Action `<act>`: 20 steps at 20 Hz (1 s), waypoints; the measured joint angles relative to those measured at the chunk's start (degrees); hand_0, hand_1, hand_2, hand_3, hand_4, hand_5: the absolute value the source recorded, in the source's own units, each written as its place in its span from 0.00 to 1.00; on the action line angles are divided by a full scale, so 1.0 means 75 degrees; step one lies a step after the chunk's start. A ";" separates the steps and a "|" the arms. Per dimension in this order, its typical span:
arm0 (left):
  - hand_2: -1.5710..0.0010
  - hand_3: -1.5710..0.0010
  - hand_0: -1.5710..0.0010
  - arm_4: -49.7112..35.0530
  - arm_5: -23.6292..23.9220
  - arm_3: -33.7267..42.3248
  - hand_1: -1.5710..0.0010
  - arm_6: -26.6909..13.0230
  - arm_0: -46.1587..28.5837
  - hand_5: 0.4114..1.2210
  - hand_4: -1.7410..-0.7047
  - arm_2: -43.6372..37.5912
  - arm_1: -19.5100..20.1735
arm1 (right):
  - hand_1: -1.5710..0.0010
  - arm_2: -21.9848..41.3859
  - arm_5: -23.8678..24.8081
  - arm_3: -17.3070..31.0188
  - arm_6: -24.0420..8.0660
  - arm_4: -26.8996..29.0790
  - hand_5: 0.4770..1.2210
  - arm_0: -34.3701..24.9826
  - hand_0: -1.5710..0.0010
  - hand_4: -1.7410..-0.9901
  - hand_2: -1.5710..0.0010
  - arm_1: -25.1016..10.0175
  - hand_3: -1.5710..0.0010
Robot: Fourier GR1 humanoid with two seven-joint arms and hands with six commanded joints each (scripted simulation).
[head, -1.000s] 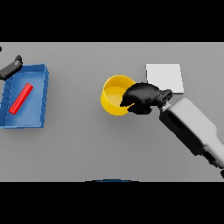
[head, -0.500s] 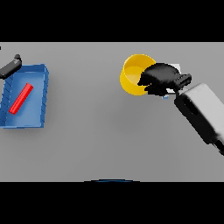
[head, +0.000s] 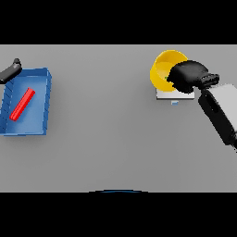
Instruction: Pick up the red beaker and tilt it to pour out 1 green nut into yellow bowl. Pick up the yellow bowl and place it on the metallic measuring scale.
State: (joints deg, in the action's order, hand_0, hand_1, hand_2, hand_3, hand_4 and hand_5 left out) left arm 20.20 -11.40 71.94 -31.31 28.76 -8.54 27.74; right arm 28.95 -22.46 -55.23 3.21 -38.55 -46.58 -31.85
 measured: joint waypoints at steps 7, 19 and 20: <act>1.00 1.00 1.00 -0.0098 -0.0022 0.0322 1.00 -0.0313 -0.0173 0.46 0.86 -0.0052 -0.0042 | 0.19 -0.0054 0.0345 0.1124 0.0262 -0.0019 1.00 -0.0209 0.08 0.01 0.12 0.0089 0.01; 1.00 1.00 1.00 -0.0061 -0.0029 -0.0032 1.00 -0.0035 -0.0015 0.44 0.86 -0.0059 0.0005 | 0.56 -0.0210 0.0174 0.1674 0.0112 0.0180 0.69 -0.0341 0.40 0.24 0.57 0.0269 0.44; 1.00 1.00 1.00 -0.0066 -0.0032 -0.0056 1.00 -0.0134 0.0045 0.44 0.86 -0.0060 -0.0014 | 0.62 -0.0232 0.0035 0.1703 0.0023 0.0207 0.64 -0.0404 0.47 0.25 0.62 0.0249 0.49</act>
State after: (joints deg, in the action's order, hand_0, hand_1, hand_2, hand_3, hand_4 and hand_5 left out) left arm 19.71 -11.64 71.53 -32.32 29.10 -8.99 27.63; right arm 27.22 -22.20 -42.45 3.38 -37.00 -49.62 -29.99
